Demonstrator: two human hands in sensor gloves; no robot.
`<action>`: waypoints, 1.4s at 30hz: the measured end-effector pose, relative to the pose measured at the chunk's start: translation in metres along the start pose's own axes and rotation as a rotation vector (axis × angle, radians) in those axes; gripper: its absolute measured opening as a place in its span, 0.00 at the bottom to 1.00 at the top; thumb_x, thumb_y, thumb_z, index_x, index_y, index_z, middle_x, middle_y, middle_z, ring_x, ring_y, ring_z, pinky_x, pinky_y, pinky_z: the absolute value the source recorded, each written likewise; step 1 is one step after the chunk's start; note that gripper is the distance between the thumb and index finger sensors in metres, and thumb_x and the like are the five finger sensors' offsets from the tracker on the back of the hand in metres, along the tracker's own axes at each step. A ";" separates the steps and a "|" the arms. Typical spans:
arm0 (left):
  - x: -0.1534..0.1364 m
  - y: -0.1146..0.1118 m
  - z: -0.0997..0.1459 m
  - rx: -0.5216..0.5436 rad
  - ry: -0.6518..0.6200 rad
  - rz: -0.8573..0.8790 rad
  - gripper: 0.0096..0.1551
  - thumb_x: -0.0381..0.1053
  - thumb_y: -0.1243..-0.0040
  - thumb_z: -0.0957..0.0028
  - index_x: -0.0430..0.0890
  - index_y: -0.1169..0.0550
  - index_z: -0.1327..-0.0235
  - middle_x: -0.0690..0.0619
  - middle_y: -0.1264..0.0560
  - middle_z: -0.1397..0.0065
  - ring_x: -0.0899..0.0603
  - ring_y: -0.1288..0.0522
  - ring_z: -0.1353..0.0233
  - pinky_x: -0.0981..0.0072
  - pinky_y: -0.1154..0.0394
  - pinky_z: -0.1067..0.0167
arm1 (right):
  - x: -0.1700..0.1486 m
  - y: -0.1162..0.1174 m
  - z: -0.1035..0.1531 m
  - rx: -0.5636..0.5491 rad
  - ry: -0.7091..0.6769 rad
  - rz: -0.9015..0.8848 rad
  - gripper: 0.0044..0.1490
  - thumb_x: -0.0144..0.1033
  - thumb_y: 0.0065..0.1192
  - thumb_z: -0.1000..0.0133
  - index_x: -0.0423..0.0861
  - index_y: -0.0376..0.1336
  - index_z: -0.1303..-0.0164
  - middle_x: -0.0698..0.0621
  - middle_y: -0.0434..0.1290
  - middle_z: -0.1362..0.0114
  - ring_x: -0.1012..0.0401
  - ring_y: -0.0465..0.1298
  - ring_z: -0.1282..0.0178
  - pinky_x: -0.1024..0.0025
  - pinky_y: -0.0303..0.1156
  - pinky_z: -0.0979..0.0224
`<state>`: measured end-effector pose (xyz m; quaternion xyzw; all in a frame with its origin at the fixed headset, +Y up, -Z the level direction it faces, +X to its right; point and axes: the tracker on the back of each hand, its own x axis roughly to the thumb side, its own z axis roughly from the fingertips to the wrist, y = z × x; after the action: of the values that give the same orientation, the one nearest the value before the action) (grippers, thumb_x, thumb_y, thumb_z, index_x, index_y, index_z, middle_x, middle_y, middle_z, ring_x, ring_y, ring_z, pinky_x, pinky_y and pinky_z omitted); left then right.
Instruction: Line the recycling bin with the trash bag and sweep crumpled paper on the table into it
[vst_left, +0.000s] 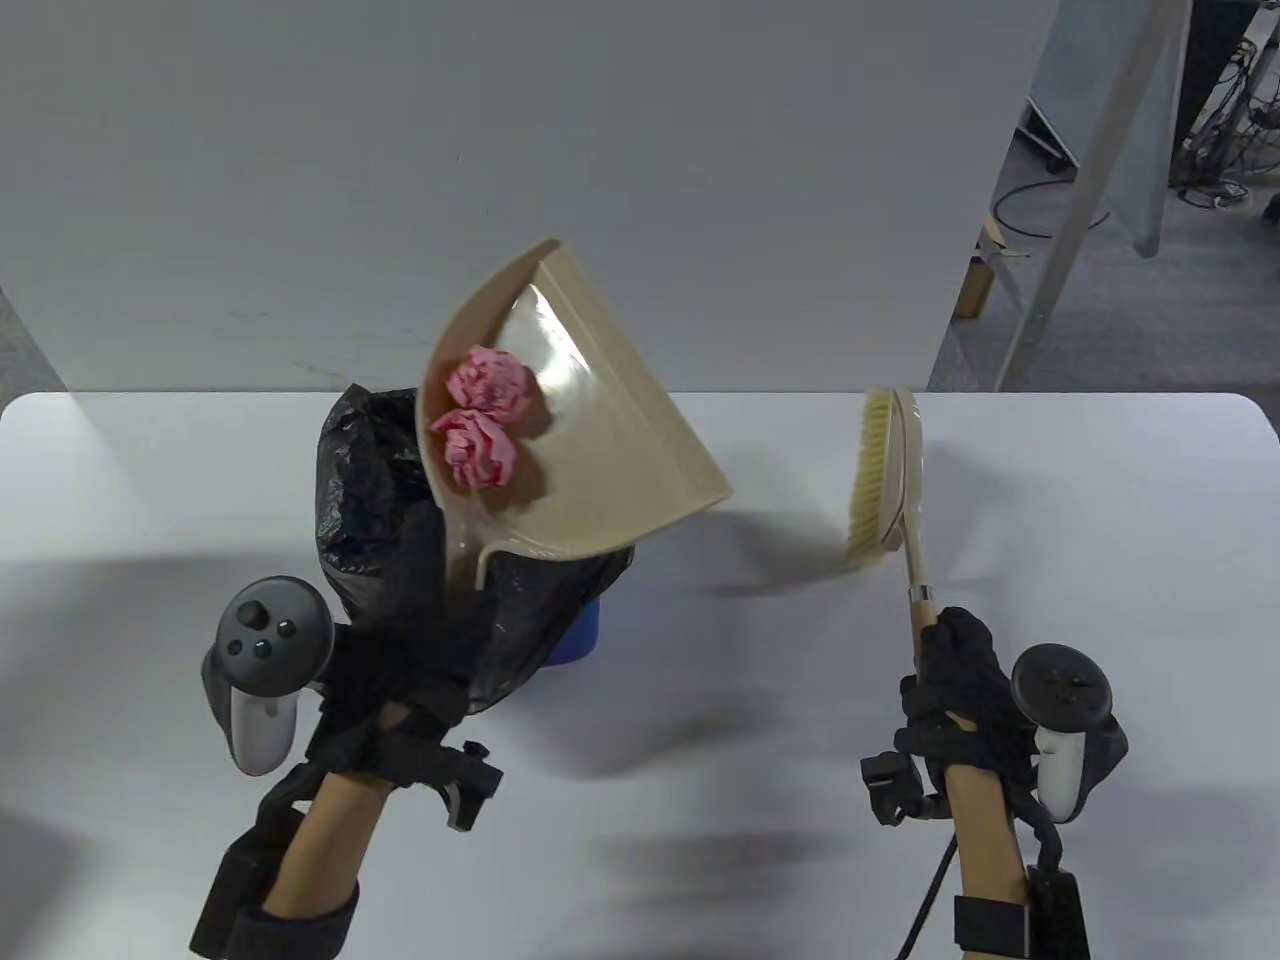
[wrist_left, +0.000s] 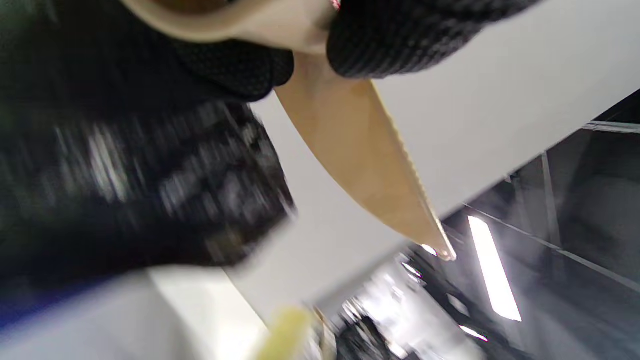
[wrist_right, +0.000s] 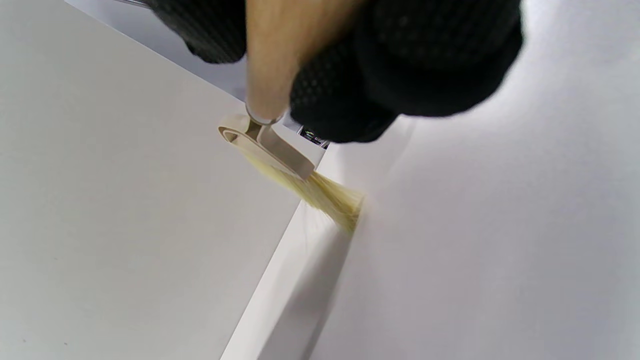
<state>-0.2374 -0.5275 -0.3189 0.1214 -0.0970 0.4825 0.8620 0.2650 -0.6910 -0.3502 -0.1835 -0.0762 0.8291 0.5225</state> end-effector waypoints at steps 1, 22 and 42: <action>0.001 0.011 0.000 0.062 0.012 -0.096 0.49 0.40 0.39 0.41 0.32 0.55 0.18 0.27 0.50 0.17 0.28 0.31 0.27 0.47 0.20 0.39 | 0.000 0.000 -0.001 0.002 -0.003 0.003 0.35 0.40 0.45 0.32 0.36 0.50 0.19 0.36 0.66 0.29 0.52 0.80 0.52 0.66 0.83 0.59; 0.005 0.035 0.000 0.410 -0.046 -0.971 0.48 0.40 0.38 0.41 0.38 0.53 0.16 0.34 0.48 0.14 0.31 0.31 0.23 0.45 0.23 0.35 | -0.003 -0.001 -0.001 0.005 0.007 -0.011 0.35 0.40 0.45 0.32 0.36 0.50 0.19 0.36 0.67 0.30 0.52 0.80 0.53 0.66 0.83 0.59; 0.053 -0.056 0.018 0.129 -0.300 -0.410 0.49 0.41 0.41 0.39 0.37 0.55 0.16 0.33 0.50 0.14 0.32 0.32 0.23 0.47 0.22 0.33 | -0.005 -0.004 -0.005 -0.023 -0.004 -0.034 0.34 0.40 0.46 0.32 0.36 0.50 0.19 0.35 0.67 0.30 0.52 0.80 0.53 0.66 0.83 0.59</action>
<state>-0.1632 -0.5177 -0.2934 0.2634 -0.1660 0.2797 0.9082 0.2722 -0.6938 -0.3524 -0.1865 -0.0898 0.8195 0.5345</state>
